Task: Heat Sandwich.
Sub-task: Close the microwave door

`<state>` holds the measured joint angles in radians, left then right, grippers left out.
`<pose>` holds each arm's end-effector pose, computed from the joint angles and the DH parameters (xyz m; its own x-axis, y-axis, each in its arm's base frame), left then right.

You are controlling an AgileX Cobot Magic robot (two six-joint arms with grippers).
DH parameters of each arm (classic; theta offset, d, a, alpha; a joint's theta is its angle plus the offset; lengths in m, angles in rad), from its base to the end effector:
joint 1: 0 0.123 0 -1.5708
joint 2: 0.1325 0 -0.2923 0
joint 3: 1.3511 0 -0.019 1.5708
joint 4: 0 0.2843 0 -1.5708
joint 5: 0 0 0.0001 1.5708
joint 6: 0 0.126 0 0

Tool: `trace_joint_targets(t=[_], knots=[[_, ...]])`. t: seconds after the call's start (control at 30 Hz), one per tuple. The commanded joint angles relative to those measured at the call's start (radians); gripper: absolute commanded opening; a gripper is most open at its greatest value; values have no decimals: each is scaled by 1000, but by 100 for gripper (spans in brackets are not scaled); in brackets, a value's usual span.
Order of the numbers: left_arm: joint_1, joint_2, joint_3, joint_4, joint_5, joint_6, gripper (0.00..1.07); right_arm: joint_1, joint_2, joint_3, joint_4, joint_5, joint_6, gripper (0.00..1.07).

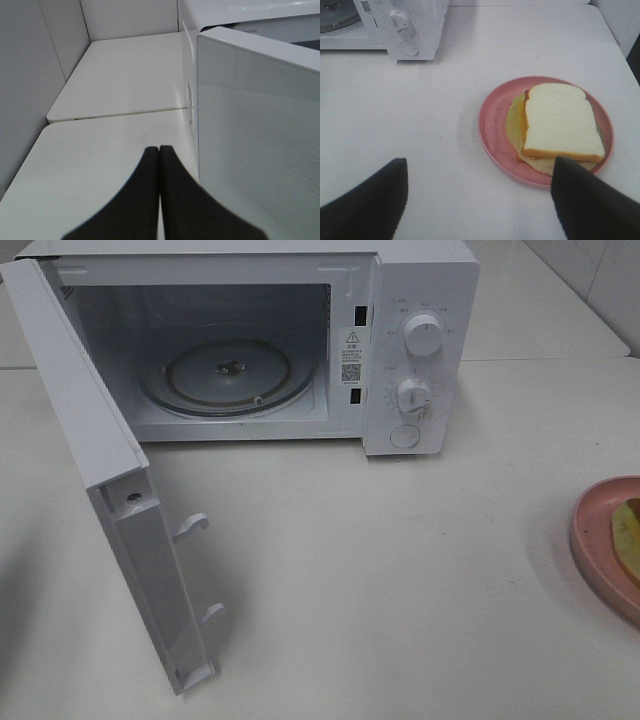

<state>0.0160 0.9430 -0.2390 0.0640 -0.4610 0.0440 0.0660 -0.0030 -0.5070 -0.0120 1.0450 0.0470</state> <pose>0.2284 0.0001 0.2115 -0.1539 0.0987 -0.9831 0.0278 0.9950 0.0955 0.0481 0.0019 0.2817 -0.4340 0.0124 -0.9008 -0.0389 0.9987 0.0324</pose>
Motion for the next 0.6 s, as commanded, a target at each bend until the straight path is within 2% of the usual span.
trace_joint_targets(t=[0.03, 0.1, 0.13, 0.2, 0.27, 0.33, 0.53, 0.6], knots=[[-1, 81, 2, 37, -108, -27, 0, -7, -28, 3, 1, -9, -14, 76], [-1, 104, 2, 46, -123, -44, 0, -7, -28, 3, 1, -9, -14, 76], [-1, 145, 2, 74, -149, -82, 0, -7, -28, 3, 1, -9, -14, 76], [-1, 159, 2, 91, -161, -92, 0, -7, -28, 3, 1, -9, -14, 76], [-1, 204, 2, 173, -220, -123, 0, -7, -28, 3, 1, -9, -14, 76], [-1, 231, 2, 210, -259, -144, 0, -7, -28, 3, 1, -9, -14, 76], [-1, 298, -6, 268, -325, -170, 0, -7, -28, 3, 1, -9, -14, 76], [-1, 331, -25, 337, -330, -194, 0, -7, -28, 3, 1, -9, -14, 76]])
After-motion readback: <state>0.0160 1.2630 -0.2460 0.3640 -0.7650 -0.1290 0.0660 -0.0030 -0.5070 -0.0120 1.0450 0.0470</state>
